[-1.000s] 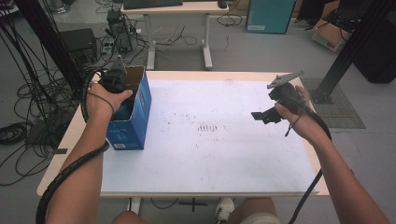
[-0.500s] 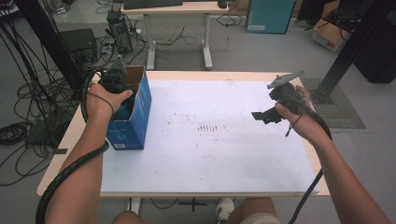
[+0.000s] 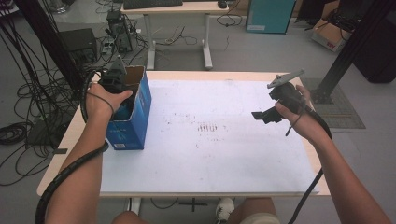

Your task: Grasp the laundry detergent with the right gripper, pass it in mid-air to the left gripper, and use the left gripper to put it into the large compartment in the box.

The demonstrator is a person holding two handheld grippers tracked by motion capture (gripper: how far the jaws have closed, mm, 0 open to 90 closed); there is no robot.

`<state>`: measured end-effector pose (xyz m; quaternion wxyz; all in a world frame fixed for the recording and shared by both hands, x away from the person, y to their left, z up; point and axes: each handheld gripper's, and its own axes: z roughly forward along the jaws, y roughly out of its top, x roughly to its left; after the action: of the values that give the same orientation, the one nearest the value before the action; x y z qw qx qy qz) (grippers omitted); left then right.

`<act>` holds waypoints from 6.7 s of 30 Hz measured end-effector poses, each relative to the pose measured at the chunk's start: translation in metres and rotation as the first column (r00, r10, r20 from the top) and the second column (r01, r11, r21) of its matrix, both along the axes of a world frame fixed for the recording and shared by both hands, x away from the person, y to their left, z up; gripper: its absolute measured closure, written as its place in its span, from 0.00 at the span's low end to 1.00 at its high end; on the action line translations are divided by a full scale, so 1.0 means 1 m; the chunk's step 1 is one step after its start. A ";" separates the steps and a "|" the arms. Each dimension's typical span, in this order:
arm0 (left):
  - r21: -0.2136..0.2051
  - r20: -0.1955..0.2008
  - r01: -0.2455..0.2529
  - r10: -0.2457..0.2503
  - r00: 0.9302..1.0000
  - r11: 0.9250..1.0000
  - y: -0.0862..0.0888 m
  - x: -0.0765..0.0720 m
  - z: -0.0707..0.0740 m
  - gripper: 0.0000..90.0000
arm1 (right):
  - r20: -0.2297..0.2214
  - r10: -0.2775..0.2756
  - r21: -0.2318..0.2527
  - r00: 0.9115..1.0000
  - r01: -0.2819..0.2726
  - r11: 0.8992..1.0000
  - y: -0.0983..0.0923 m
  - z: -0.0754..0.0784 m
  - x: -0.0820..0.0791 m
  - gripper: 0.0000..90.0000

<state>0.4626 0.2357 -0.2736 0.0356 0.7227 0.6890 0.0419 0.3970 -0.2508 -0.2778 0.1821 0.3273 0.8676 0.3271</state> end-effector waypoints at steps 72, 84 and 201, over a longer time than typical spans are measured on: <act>0.013 -0.002 0.007 -0.007 1.000 1.000 -0.002 0.000 0.000 0.41 | 0.004 0.004 -0.005 1.000 -0.004 1.000 -0.001 0.000 0.000 0.00; 0.010 0.000 0.007 -0.007 1.000 1.000 -0.002 0.000 0.000 0.41 | 0.000 0.007 -0.013 1.000 -0.007 1.000 0.001 0.001 0.000 0.00; -0.058 0.169 0.415 -0.400 0.901 0.908 -0.143 -0.057 0.053 0.12 | -0.120 0.026 -0.118 0.992 -0.040 0.992 0.020 0.002 0.055 0.00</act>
<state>0.4058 0.0926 -0.2206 0.1297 0.8430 0.5189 0.0570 0.4520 -0.2312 -0.2761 0.1446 0.3201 0.9003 0.2571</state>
